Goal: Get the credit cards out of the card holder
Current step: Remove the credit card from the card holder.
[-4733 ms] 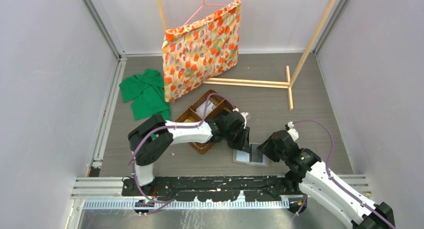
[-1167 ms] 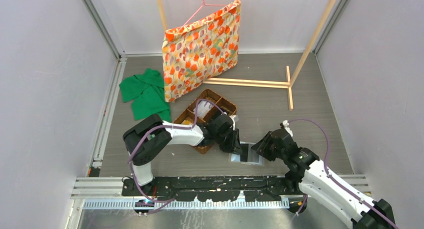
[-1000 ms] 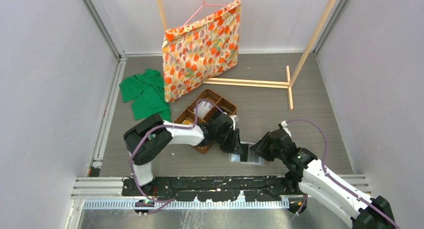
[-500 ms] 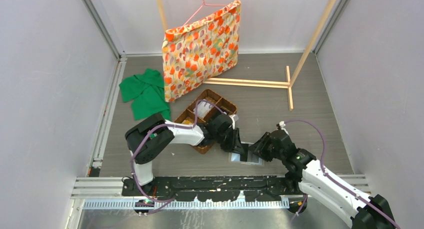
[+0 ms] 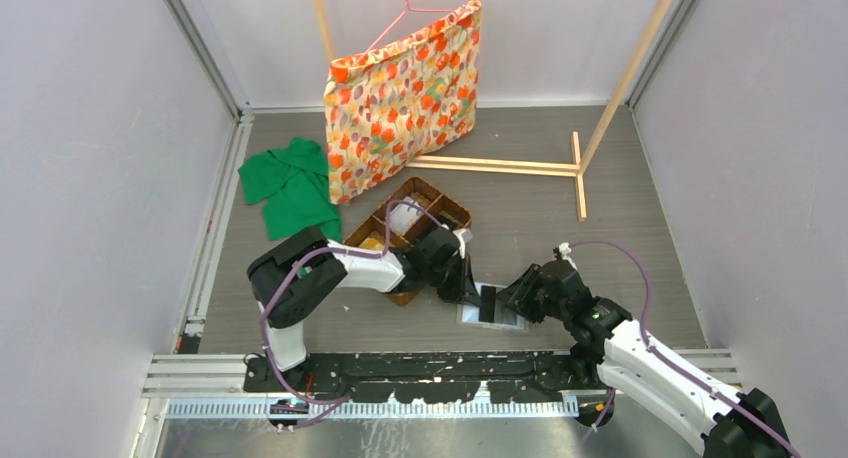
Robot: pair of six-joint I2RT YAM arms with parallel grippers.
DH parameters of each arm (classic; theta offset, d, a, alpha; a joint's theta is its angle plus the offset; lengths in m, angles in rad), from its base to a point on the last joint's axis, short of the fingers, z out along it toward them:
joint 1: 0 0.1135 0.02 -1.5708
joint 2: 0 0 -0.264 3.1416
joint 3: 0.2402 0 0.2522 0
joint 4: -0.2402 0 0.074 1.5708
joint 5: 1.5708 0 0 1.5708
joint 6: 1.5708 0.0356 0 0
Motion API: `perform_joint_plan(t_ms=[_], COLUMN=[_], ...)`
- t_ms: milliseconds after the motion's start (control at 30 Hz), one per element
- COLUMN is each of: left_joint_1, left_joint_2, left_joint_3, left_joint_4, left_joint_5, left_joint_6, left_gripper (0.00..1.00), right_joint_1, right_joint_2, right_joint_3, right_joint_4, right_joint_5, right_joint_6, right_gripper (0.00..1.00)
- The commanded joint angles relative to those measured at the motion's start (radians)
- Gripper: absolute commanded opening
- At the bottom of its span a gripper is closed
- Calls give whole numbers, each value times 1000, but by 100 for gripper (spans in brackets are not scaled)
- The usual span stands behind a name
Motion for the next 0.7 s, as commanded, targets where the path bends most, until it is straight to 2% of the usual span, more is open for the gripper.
perform_joint_plan(t_ms=[0,667], left_joint_1=[11,12], left_joint_2=[-66,-182], left_joint_3=[-26,-28], left_joint_4=[-16,-146], left_joint_5=[-23,-31], left_joint_6=[9,100], left_gripper=[1,1], right_joint_1=[5,6], right_joint_2=[16,8], right_joint_3=[-36,-3], right_joint_4=[-54,-76], right_joint_5=[18,31], right_joint_6=[0,-6], right_gripper=[41,41])
